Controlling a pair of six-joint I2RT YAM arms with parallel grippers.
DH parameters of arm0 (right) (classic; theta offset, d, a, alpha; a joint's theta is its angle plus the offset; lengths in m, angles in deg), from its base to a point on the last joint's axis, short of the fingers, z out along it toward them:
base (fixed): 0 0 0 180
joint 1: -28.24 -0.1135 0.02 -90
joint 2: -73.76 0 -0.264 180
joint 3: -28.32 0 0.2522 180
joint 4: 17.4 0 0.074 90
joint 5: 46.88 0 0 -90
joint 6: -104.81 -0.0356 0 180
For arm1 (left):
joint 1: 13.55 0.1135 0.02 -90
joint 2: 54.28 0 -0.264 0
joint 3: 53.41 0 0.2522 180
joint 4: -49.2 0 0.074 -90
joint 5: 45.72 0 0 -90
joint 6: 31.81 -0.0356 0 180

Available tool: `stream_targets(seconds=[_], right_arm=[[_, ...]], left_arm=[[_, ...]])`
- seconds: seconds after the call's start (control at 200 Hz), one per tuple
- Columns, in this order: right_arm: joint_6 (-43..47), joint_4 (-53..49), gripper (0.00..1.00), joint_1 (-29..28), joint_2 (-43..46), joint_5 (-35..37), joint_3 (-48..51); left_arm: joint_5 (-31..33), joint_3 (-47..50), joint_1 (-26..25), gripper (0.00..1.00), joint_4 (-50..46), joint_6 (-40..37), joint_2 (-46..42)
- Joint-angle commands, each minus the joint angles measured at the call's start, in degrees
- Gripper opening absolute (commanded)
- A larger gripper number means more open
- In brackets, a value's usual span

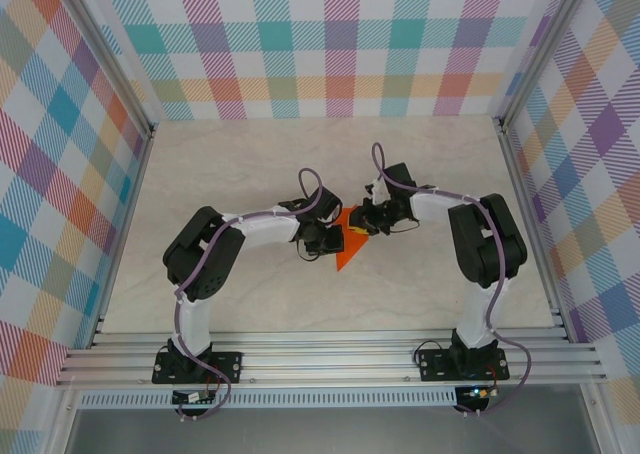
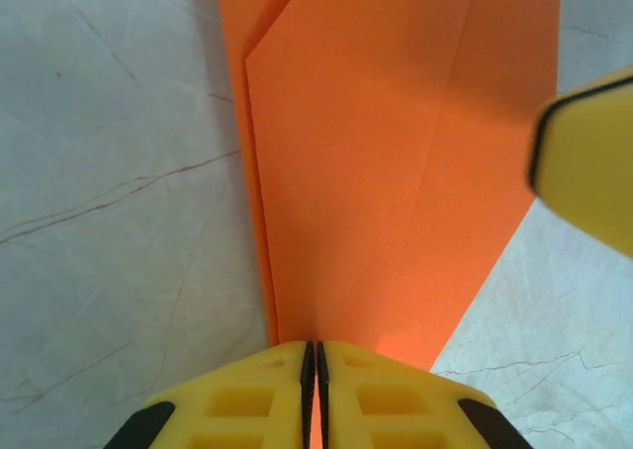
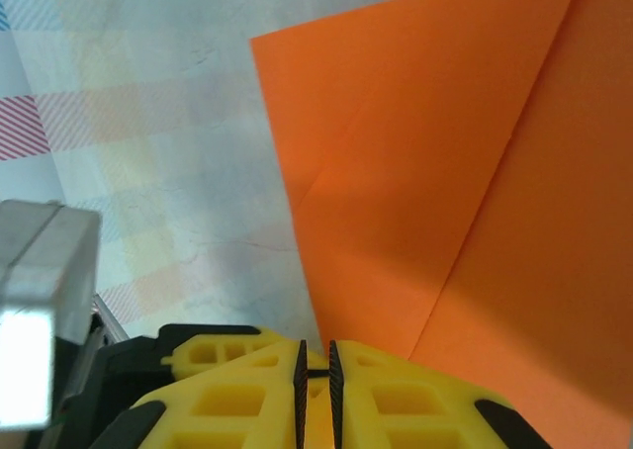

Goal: Fold a paper plane with a square sheet of paper (pick it up from the middle)
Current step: Fourth fold the wing at the center of the table.

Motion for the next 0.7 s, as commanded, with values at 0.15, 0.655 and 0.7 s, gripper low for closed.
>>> stream_targets(seconds=[0.15,0.655,0.7], right_arm=[[1.3,-2.0,0.16,-0.3,-4.9,1.6,-4.3],[3.1,-8.1,0.17,3.7,-13.3,8.8,-17.3],[3.1,-8.1,0.17,4.3,-13.3,8.0,-17.9]], left_arm=[[0.4,0.8,0.3,0.13,-2.7,-0.7,1.2],[1.6,3.7,0.3,0.12,-3.2,-1.2,-0.3],[1.6,3.6,0.3,0.12,-3.3,-1.2,-0.2]])
